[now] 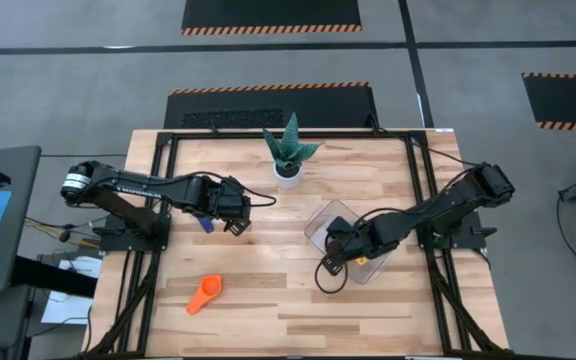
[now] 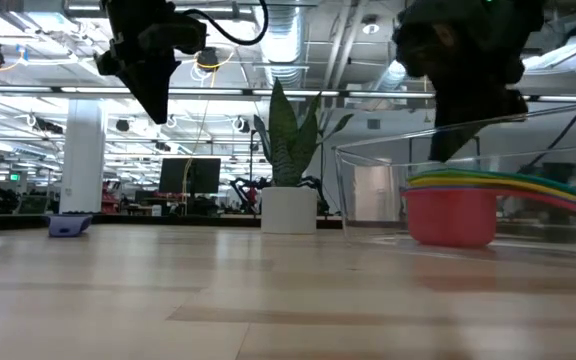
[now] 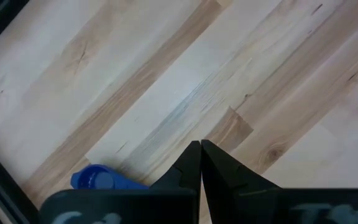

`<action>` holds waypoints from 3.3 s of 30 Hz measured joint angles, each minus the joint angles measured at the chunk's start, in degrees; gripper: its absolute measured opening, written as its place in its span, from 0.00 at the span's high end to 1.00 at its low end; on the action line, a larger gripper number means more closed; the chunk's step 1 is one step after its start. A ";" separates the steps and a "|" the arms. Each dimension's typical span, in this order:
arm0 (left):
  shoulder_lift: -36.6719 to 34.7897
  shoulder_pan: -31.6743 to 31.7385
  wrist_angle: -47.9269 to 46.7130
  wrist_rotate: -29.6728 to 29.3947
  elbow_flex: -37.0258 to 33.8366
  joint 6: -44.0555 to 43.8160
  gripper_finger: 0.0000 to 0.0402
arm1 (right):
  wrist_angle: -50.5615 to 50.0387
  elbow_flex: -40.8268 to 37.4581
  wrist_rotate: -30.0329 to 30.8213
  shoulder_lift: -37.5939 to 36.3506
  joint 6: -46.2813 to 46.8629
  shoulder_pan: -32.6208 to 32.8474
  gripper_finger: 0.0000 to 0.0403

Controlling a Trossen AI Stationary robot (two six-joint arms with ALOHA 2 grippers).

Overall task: Nest measuring cups in basket
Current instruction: Adjust the measuring cups, then stack the orange measuring cup on top of the light blue measuring cup

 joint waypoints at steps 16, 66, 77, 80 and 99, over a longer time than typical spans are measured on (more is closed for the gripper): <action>0.01 0.00 2.20 0.06 0.00 0.00 1.00 | -20.94 2.70 2.85 0.66 2.36 1.92 0.97; 0.00 0.00 4.05 0.18 0.02 0.57 1.00 | -26.82 5.76 -0.63 8.14 1.01 4.98 0.97; 0.00 0.00 5.53 0.30 0.02 1.15 1.00 | -30.83 13.52 1.10 8.14 -2.08 5.53 0.96; 0.00 0.00 5.58 0.38 0.02 1.18 1.00 | -35.24 18.39 5.46 8.14 -2.55 5.56 0.96; 0.00 0.00 6.42 4.07 0.02 3.60 1.00 | -41.36 48.08 10.11 8.14 -12.79 13.54 0.96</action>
